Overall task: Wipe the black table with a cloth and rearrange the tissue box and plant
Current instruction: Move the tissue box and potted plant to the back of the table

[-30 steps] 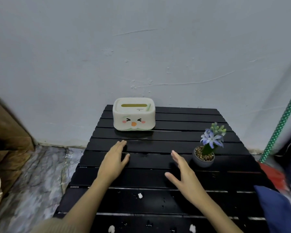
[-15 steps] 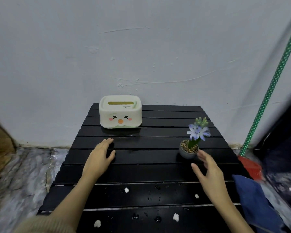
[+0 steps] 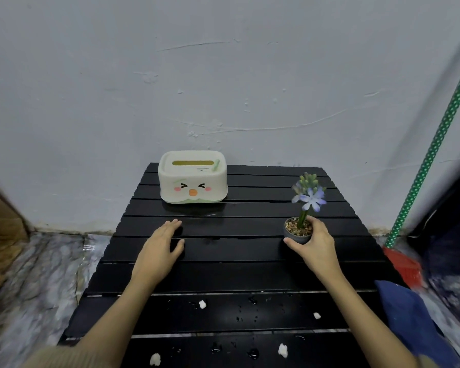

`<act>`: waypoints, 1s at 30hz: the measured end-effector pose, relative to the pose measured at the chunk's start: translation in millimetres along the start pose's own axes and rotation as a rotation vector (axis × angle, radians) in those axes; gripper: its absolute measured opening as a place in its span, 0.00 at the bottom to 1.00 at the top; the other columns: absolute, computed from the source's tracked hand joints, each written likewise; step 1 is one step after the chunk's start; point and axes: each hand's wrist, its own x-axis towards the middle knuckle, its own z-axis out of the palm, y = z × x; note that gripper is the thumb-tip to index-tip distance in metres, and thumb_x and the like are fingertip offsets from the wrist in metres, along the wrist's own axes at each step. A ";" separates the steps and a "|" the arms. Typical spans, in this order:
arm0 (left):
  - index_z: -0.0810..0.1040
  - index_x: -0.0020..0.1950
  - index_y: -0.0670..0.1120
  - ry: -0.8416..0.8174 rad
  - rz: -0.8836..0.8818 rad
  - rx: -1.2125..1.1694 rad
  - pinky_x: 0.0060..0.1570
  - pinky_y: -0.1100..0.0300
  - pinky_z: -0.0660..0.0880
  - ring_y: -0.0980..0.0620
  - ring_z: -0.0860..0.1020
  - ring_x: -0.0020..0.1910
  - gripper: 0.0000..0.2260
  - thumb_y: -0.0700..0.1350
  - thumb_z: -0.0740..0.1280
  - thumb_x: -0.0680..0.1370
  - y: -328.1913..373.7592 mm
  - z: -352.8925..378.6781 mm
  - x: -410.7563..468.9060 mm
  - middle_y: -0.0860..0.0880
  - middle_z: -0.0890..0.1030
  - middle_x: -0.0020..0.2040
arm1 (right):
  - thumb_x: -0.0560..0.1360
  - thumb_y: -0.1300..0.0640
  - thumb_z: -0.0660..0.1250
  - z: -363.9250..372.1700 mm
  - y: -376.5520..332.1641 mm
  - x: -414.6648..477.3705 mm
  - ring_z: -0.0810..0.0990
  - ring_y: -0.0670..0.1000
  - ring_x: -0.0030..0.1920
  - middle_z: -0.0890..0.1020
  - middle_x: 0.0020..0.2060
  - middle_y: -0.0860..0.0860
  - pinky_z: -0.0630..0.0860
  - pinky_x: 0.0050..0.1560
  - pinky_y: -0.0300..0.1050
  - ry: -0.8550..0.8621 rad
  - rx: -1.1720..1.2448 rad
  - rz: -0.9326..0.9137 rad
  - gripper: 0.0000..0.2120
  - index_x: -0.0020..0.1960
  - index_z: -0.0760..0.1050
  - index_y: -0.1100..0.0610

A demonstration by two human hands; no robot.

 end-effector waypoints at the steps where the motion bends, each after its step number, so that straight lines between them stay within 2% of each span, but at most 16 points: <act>1: 0.63 0.70 0.50 0.001 0.003 0.002 0.71 0.51 0.62 0.54 0.59 0.74 0.21 0.47 0.60 0.77 0.1 0.1 0.3 0.50 0.66 0.73 | 0.66 0.57 0.75 0.7 -2.1 2.3 0.73 0.56 0.60 0.74 0.60 0.58 0.67 0.56 0.41 -0.002 0.004 -0.005 0.32 0.65 0.65 0.62; 9: 0.63 0.70 0.50 0.008 0.006 0.005 0.71 0.53 0.61 0.55 0.59 0.73 0.21 0.47 0.60 0.77 1.9 0.8 2.5 0.52 0.66 0.73 | 0.66 0.56 0.74 18.1 -39.3 47.8 0.73 0.56 0.60 0.74 0.61 0.59 0.66 0.55 0.40 0.023 0.113 -0.070 0.31 0.65 0.66 0.61; 16: 0.64 0.70 0.51 0.028 0.011 0.012 0.70 0.57 0.60 0.56 0.59 0.73 0.21 0.47 0.61 0.77 2.3 1.2 0.6 0.53 0.66 0.72 | 0.66 0.59 0.74 65.5 -64.6 110.8 0.72 0.57 0.60 0.72 0.61 0.61 0.66 0.54 0.40 -0.006 0.192 -0.069 0.29 0.63 0.66 0.63; 22: 0.64 0.70 0.51 0.042 0.011 0.020 0.71 0.58 0.60 0.57 0.59 0.73 0.21 0.47 0.60 0.77 2.8 2.3 1.0 0.53 0.66 0.73 | 0.68 0.58 0.73 97.9 -49.8 123.8 0.71 0.58 0.62 0.69 0.64 0.60 0.68 0.61 0.47 -0.025 0.227 0.009 0.31 0.65 0.63 0.63; 30: 0.61 0.72 0.50 0.029 0.015 0.004 0.72 0.57 0.60 0.56 0.58 0.74 0.22 0.46 0.60 0.78 4.0 1.3 -0.9 0.52 0.64 0.73 | 0.70 0.54 0.70 71.2 -39.3 95.3 0.62 0.57 0.71 0.59 0.73 0.58 0.61 0.71 0.52 -0.174 0.170 -0.034 0.39 0.73 0.52 0.60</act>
